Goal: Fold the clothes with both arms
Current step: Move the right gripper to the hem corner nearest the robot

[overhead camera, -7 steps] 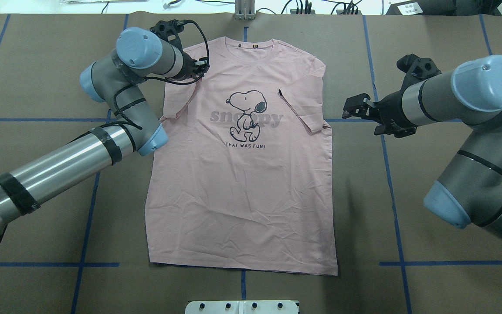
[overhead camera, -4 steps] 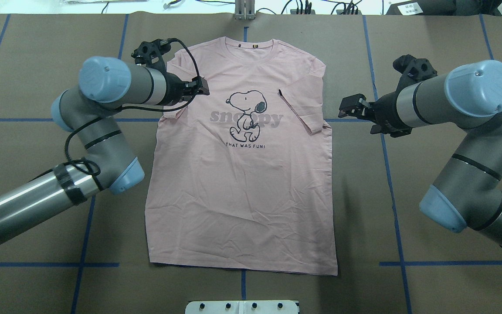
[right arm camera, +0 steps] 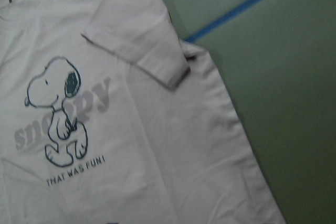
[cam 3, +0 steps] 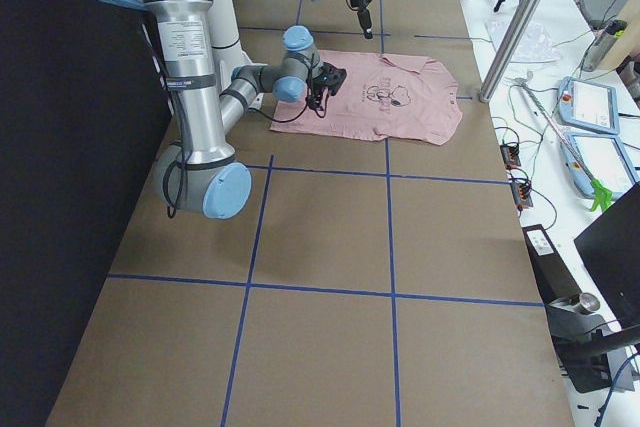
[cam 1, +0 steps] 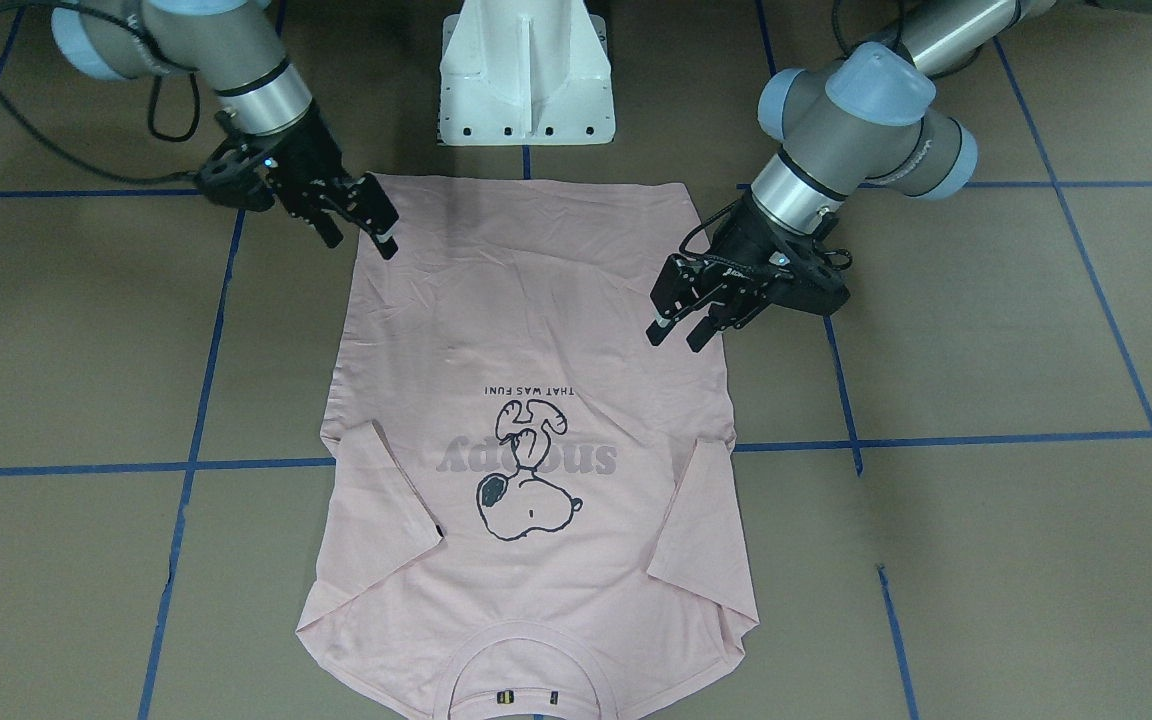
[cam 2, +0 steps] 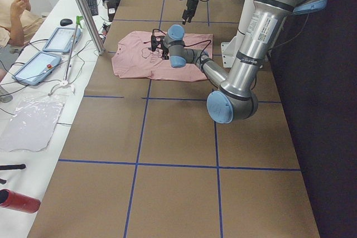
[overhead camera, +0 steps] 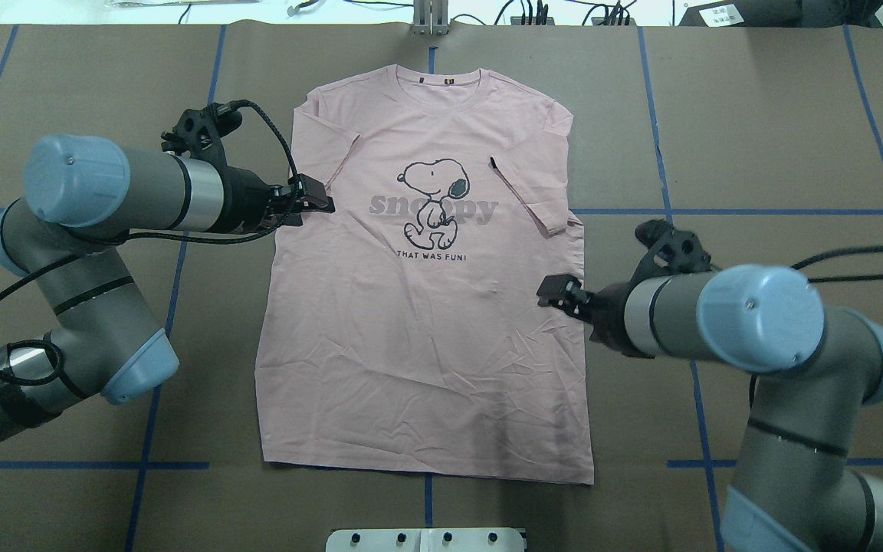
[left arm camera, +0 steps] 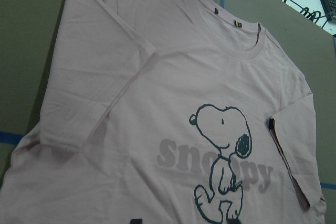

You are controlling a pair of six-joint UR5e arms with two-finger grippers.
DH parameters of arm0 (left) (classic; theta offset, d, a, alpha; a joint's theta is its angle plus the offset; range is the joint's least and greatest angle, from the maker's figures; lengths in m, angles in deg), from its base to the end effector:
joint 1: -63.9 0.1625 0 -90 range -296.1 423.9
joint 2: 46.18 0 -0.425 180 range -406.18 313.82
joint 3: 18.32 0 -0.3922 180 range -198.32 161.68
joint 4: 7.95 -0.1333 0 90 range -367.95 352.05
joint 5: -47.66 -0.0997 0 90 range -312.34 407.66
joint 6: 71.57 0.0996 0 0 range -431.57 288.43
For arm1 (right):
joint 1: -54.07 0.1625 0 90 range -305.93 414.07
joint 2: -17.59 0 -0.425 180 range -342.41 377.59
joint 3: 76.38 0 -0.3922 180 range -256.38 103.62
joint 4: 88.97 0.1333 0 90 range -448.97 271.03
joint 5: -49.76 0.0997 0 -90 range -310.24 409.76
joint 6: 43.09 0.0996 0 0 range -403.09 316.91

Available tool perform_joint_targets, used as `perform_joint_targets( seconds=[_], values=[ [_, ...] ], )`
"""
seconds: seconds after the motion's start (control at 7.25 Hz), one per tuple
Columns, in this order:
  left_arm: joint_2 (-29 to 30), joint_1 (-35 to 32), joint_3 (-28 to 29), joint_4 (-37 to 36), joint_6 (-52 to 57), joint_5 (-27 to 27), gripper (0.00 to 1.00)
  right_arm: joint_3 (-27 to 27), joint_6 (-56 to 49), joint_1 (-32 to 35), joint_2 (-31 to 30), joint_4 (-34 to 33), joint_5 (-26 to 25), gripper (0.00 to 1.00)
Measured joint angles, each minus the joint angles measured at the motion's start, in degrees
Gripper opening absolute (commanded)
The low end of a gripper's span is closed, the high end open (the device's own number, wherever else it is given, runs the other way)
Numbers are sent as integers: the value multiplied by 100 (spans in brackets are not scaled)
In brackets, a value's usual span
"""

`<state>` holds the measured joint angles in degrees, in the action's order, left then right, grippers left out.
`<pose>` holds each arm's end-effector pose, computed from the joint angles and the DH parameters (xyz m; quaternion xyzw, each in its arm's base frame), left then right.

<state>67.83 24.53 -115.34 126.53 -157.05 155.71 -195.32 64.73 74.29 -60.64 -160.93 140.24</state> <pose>0.4187 -0.4761 0.2757 0.1110 0.6072 -0.1422 0.7738 -0.4430 -0.3043 0.2892 0.0066 -0.4905 0.2821 0.8245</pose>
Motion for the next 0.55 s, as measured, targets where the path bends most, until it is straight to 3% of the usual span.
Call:
perform_joint_targets(
  seconds=[0.14, 0.28, 0.55],
  values=[
    [-20, 0, -37, -18, -3, 16, 66, -223, 491, -788, -34, -473, -775, 73],
    [-23, 3, -48, -24, -3, 18, 66, -323, 926, -1330, -135, -715, -1211, 72],
    [-18, 7, -47, -26, -4, 15, 67, -315, 1450, -1841, -386, -840, -1554, 70]
  ],
)
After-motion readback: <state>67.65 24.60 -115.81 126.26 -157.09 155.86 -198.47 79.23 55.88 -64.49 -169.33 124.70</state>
